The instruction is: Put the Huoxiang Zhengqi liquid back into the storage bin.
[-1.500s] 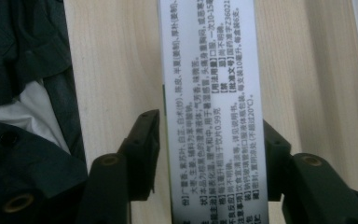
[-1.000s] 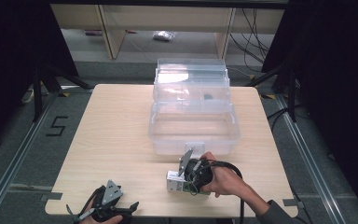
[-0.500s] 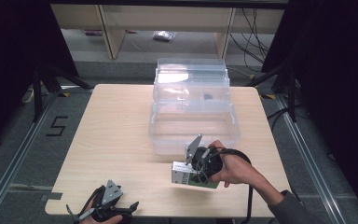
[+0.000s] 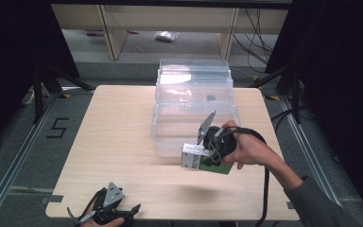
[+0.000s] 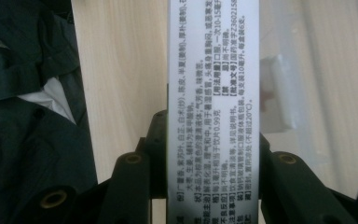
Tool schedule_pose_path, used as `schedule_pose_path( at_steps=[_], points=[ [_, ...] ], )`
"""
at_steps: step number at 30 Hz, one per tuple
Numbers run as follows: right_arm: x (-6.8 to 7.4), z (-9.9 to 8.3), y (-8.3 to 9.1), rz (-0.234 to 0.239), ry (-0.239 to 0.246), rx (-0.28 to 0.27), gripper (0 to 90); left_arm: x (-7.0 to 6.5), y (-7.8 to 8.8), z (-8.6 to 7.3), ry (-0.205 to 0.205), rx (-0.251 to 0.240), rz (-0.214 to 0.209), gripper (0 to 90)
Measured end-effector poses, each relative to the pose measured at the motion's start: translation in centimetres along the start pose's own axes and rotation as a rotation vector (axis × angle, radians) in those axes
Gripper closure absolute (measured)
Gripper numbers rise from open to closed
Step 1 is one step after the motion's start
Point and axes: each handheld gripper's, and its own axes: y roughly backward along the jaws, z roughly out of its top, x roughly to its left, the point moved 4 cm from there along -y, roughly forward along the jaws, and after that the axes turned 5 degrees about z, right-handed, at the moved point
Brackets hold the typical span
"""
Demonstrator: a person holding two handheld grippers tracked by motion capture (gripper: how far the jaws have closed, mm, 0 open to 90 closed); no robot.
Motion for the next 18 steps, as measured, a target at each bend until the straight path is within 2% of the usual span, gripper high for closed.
schedule_pose_path(
  at_steps=[5, 7, 9, 10, 13, 14, 15, 16, 17, 18],
  points=[
    [-1.2, 0.5, 1.6, -0.010, -0.006, 0.004, 65.0, 0.1, 0.0, 0.0, -0.003, -0.007, 0.004, 15.0],
    [-1.8, 0.6, 1.9, -0.004, 0.013, -0.006, 64.9, 0.1, 0.0, 0.0, -0.003, -0.008, 0.004, 15.0],
    [-2.3, 0.5, 2.2, -0.013, -0.014, -0.007, 64.9, 0.1, 0.0, 0.0, -0.005, -0.008, 0.003, 15.0],
    [-2.6, 0.5, 2.4, -0.017, -0.013, -0.007, 64.9, 0.0, -0.1, 0.0, 0.010, -0.018, 0.001, 15.0],
    [-3.2, 0.4, 2.7, -0.019, -0.004, -0.009, 64.9, 0.1, 0.0, 0.0, 0.006, -0.001, 0.004, 15.0],
    [-4.1, 0.4, 3.1, -0.020, 0.003, -0.020, 64.9, 0.0, -0.1, 0.0, 0.029, -0.014, 0.015, 15.0],
    [-4.2, 0.4, 3.2, -0.025, -0.010, -0.017, 64.9, 0.0, -0.1, 0.0, 0.029, -0.014, 0.015, 15.0],
    [-4.7, 0.4, 3.4, -0.029, 0.005, -0.019, 64.9, 0.1, 0.0, 0.0, 0.014, -0.002, 0.013, 15.0],
    [-4.9, 0.4, 3.6, -0.031, -0.012, -0.015, 64.9, 0.1, 0.1, 0.0, 0.017, -0.005, 0.008, 15.0],
    [-5.4, 0.4, 3.7, -0.033, -0.001, -0.017, 64.9, 0.1, 0.1, 0.0, 0.015, -0.003, 0.007, 15.0]
  ],
)
